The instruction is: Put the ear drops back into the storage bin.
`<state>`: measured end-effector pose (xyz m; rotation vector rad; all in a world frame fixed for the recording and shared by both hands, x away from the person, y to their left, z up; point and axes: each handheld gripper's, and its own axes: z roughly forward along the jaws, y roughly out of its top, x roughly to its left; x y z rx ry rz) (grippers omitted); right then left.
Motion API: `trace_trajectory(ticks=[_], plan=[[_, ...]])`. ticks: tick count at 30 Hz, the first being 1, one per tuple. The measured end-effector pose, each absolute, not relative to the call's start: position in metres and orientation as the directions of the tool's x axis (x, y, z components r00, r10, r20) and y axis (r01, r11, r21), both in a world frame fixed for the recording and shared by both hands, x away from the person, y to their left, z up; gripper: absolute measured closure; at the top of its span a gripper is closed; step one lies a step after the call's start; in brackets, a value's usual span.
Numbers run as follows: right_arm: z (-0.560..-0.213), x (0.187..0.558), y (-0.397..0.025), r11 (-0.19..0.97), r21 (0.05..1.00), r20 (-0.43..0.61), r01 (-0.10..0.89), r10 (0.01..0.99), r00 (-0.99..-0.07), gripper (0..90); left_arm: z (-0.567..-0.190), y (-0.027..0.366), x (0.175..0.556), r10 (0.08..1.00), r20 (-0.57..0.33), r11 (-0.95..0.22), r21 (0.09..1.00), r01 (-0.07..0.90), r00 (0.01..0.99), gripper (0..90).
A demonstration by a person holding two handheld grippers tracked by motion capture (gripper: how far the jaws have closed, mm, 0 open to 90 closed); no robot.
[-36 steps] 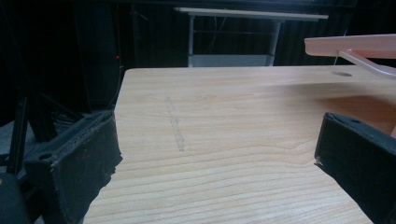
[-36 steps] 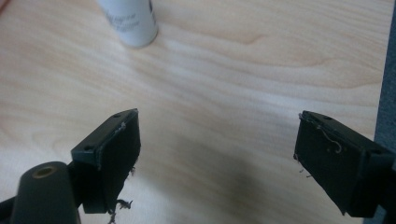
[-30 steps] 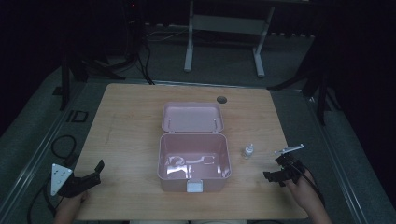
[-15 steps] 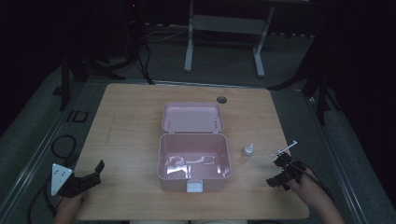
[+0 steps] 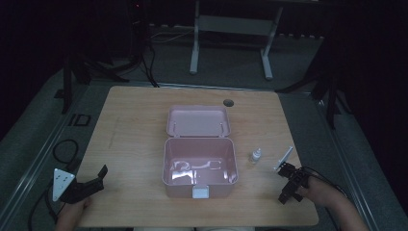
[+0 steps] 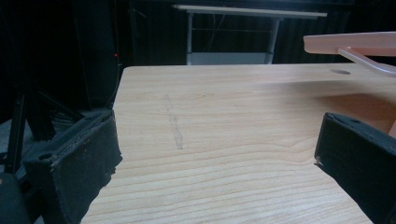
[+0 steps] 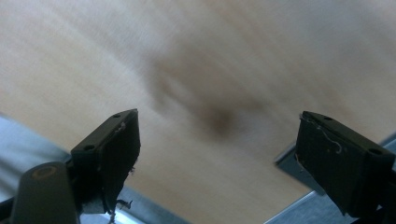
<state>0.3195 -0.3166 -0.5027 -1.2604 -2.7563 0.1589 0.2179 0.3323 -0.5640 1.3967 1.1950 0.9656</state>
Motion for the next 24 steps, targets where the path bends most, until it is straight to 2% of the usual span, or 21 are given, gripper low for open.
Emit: trace_trajectory(ticks=[15, 24], plan=[[-0.501, 0.344, -0.317, 0.622, -0.049, 0.04, 0.781, 0.783, -0.621, 11.3, -0.564, 0.332, 0.218, 0.982, -0.039, 0.007, 0.986, 0.168, 0.186, 0.4], [-0.501, 0.365, -0.303, 0.647, -0.021, 0.05, 0.763, 0.763, -0.645, 11.4, -0.564, 0.332, 0.218, 0.982, -0.038, 0.007, 0.986, 0.168, 0.187, 0.4]])
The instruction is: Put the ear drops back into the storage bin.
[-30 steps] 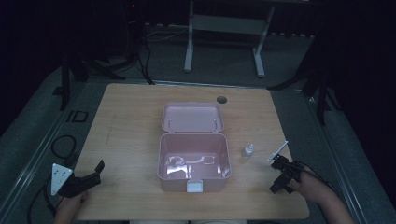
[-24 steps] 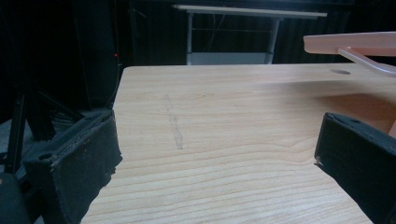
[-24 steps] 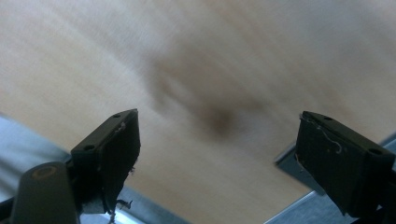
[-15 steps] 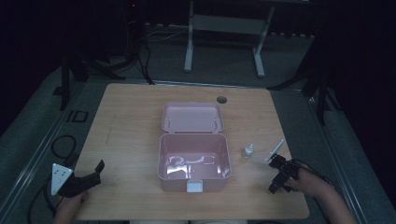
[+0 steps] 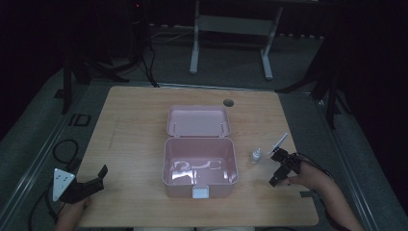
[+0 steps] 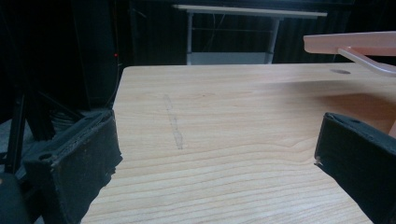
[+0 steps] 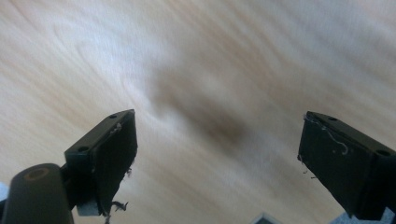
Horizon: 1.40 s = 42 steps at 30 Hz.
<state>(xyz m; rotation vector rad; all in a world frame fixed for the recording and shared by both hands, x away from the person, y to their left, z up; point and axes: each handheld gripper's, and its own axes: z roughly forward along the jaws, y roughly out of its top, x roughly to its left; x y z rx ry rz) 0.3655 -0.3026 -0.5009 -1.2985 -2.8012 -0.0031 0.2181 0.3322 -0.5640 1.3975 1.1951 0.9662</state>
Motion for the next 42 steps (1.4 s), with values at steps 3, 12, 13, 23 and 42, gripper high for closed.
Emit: trace_trajectory(ticks=[3, 12, 13, 23, 42], plan=[[-0.501, 0.374, -0.297, 0.645, -0.015, 0.059, 0.764, 0.763, -0.643, 11.4, -0.564, 0.332, 0.218, 0.982, -0.039, 0.007, 0.986, 0.168, 0.187, 0.4], [-0.499, 0.395, -0.274, 0.648, -0.002, 0.05, 0.761, 0.76, -0.648, 11.5, -0.564, 0.332, 0.218, 0.981, -0.038, 0.006, 0.986, 0.167, 0.189, 0.4], [-0.499, 0.395, -0.274, 0.648, -0.002, 0.05, 0.761, 0.76, -0.648, 11.5, -0.564, 0.332, 0.218, 0.981, -0.038, 0.006, 0.986, 0.167, 0.189, 0.4], [-0.494, 0.419, -0.255, 0.624, 0.029, 0.073, 0.781, 0.777, -0.625, 16.1, -0.564, 0.332, 0.218, 0.981, -0.036, 0.004, 0.986, 0.168, 0.192, 0.4], [-0.509, 0.44, -0.235, 0.631, -0.047, 0.058, 0.774, 0.776, -0.628, 43.2, -0.564, 0.332, 0.218, 0.981, -0.036, 0.004, 0.986, 0.167, 0.191, 0.4]])
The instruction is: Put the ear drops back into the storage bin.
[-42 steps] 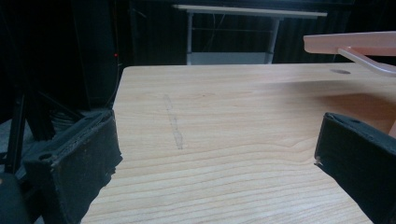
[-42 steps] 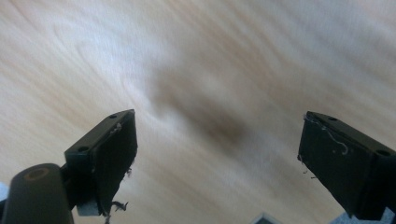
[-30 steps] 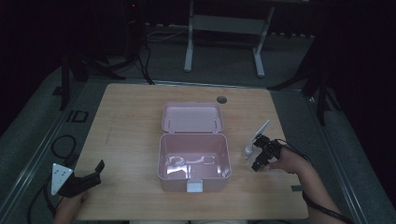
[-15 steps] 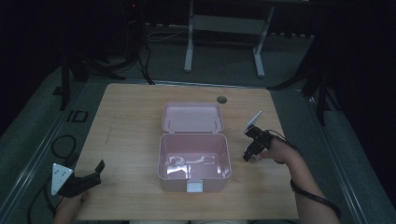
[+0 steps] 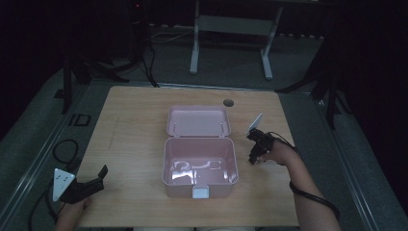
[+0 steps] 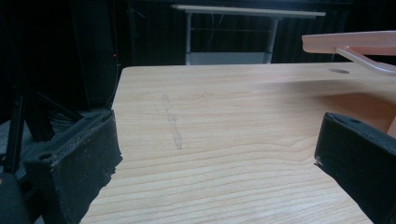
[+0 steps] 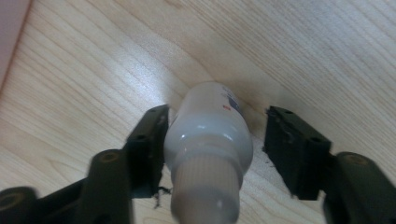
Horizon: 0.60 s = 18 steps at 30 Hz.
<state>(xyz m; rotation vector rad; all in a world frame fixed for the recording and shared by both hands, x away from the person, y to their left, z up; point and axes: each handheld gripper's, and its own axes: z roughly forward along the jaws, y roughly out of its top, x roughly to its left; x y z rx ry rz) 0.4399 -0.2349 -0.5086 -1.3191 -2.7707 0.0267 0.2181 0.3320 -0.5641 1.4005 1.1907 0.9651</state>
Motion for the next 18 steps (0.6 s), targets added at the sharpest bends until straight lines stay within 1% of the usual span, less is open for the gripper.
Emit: trace_trajectory(ticks=[4, 6, 7, 9, 18], plan=[[-0.511, 0.441, -0.234, 0.635, -0.042, 0.055, 0.771, 0.772, -0.633, 49.0, -0.564, 0.332, 0.218, 0.981, -0.036, 0.004, 0.986, 0.168, 0.191, 0.4], [-0.51, 0.441, -0.231, 0.647, -0.032, 0.05, 0.762, 0.762, -0.645, 55.7, -0.564, 0.332, 0.218, 0.981, -0.036, 0.004, 0.986, 0.168, 0.19, 0.4], [-0.509, 0.441, -0.231, 0.648, -0.031, 0.047, 0.761, 0.761, -0.647, 57.3, -0.564, 0.332, 0.218, 0.981, -0.036, 0.004, 0.986, 0.167, 0.191, 0.4], [-0.509, 0.441, -0.229, 0.663, -0.032, 0.031, 0.748, 0.748, -0.663, 58.8, -0.564, 0.332, 0.218, 0.981, -0.036, 0.003, 0.986, 0.168, 0.19, 0.4], [-0.504, 0.431, -0.23, 0.74, -0.041, 0.025, 0.671, 0.673, -0.74, 59.1, -0.564, 0.332, 0.218, 0.981, -0.035, 0.003, 0.986, 0.168, 0.192, 0.4]])
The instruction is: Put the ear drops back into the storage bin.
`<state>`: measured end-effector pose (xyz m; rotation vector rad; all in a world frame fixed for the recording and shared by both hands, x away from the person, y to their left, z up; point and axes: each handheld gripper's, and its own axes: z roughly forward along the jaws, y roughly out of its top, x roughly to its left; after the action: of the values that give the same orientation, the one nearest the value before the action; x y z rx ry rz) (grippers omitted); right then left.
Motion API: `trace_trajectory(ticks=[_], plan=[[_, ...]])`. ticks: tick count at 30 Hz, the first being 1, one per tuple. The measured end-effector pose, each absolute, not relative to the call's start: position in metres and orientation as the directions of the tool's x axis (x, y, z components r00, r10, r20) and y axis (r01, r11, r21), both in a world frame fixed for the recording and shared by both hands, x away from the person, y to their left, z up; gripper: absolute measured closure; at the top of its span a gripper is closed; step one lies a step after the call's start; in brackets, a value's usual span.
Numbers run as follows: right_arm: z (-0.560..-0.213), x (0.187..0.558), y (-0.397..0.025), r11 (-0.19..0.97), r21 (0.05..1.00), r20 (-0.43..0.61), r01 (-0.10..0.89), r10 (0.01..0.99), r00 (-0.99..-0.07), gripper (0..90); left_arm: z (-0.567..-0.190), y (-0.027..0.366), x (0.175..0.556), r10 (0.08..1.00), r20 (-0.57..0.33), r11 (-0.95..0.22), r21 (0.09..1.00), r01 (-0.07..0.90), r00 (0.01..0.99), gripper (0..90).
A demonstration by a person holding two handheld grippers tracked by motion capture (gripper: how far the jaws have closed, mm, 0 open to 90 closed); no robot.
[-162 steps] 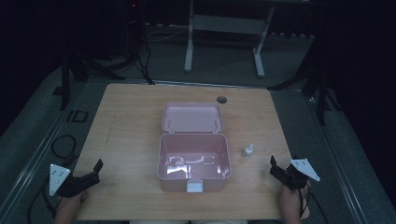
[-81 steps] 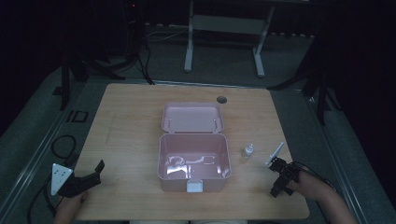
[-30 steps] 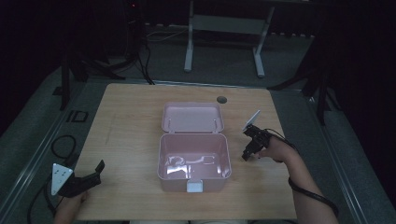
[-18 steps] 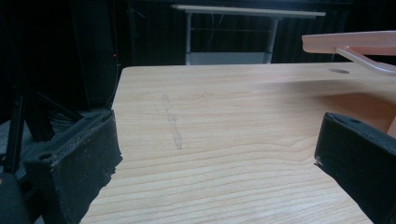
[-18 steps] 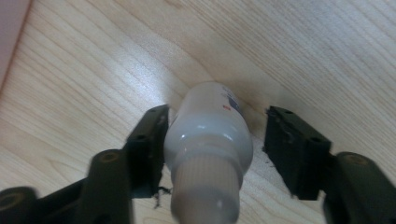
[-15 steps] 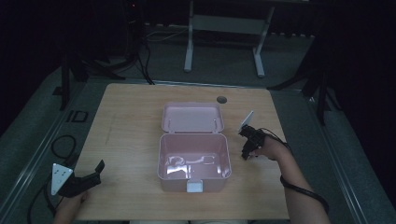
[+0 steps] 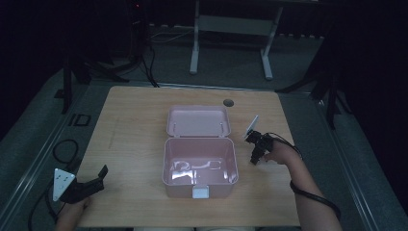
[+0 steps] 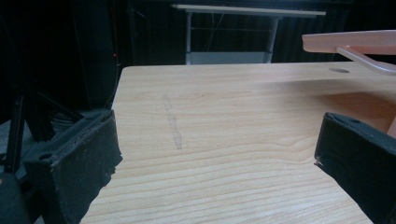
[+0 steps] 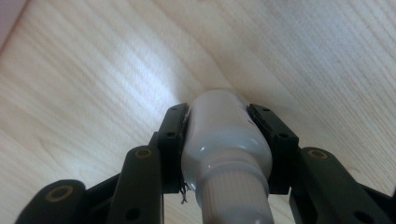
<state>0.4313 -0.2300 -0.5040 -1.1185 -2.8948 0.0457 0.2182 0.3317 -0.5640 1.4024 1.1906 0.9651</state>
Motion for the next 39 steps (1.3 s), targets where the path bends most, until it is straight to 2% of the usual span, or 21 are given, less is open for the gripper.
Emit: trace_trajectory(ticks=[5, 12, 17, 20, 22, 25, 31, 39], plan=[[-0.503, 0.426, -0.229, 0.783, -0.056, 0.02, 0.62, 0.621, -0.783, 59.1, -0.564, 0.331, 0.218, 0.981, -0.032, -0.001, 0.985, 0.171, 0.189, 0.4], [-0.498, 0.408, -0.225, 0.898, -0.067, 0.016, 0.434, 0.436, -0.9, 59.2, -0.564, 0.331, 0.218, 0.981, -0.034, 0.001, 0.985, 0.172, 0.189, 0.4], [-0.495, 0.398, -0.222, 0.935, -0.077, 0.036, 0.345, 0.348, -0.937, 59.2, -0.564, 0.331, 0.218, 0.982, -0.033, 0.0, 0.985, 0.173, 0.188, 0.4], [-0.493, 0.387, -0.221, 0.969, -0.062, 0.047, 0.239, 0.242, -0.969, 59.2, -0.564, 0.331, 0.218, 0.982, -0.034, 0.001, 0.985, 0.173, 0.188, 0.4], [-0.49, 0.379, -0.221, 0.986, -0.044, 0.019, 0.16, 0.16, -0.987, 59.3, -0.564, 0.331, 0.219, 0.981, -0.035, 0.002, 0.985, 0.174, 0.188, 0.4], [-0.487, 0.371, -0.22, 0.993, -0.052, -0.007, 0.105, 0.105, -0.994, 59.3, -0.564, 0.331, 0.219, 0.982, -0.034, 0.001, 0.985, 0.174, 0.188, 0.4], [-0.485, 0.358, -0.221, 0.992, -0.123, -0.038, 0.038, 0.034, -0.999, 59.3, -0.564, 0.331, 0.219, 0.982, -0.035, 0.002, 0.985, 0.174, 0.187, 0.4], [-0.482, 0.342, -0.219, 0.99, -0.136, -0.026, -0.03, -0.034, -0.999, 59.3, -0.564, 0.331, 0.219, 0.982, -0.035, 0.002, 0.985, 0.175, 0.187, 0.4]])
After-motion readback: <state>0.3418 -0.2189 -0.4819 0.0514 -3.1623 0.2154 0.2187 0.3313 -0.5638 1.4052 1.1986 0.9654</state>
